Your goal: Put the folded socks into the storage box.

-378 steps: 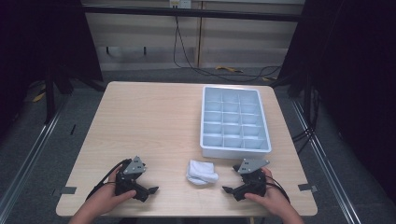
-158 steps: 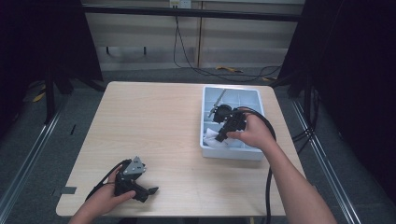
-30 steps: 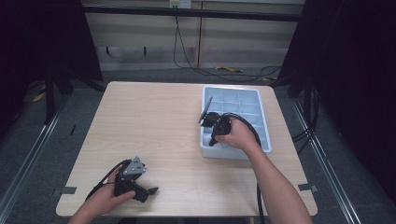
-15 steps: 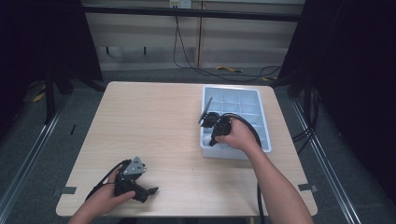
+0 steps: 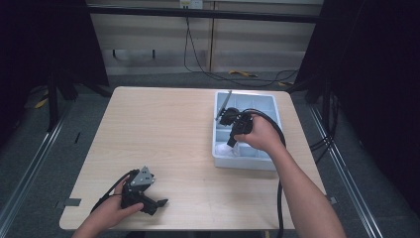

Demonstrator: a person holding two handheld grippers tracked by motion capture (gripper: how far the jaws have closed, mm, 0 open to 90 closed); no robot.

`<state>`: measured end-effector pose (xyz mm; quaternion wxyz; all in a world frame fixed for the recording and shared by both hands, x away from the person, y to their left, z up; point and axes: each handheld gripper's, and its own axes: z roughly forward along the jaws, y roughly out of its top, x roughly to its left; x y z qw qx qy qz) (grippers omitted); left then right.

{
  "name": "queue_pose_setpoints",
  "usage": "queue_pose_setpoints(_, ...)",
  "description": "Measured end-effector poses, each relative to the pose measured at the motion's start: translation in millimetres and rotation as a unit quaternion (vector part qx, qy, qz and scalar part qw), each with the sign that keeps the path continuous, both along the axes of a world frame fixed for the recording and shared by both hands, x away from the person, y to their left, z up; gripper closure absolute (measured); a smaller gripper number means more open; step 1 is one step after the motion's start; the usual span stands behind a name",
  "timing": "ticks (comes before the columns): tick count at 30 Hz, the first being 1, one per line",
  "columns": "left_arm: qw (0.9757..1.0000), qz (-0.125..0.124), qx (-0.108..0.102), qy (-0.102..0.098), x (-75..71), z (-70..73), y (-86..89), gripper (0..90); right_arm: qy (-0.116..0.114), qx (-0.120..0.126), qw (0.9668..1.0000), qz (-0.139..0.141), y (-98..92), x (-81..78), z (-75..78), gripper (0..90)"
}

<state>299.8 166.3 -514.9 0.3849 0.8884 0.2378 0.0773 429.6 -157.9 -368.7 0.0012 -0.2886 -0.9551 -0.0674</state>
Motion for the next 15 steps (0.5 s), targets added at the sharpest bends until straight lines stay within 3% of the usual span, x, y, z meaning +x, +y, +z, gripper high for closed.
queue_pose_setpoints(15,1.0000,0.000,0.000,0.000,0.0,0.1,0.0,0.0,-0.005,-0.010,0.9999,-0.005,-9.0,0.5,2.2,88.4)
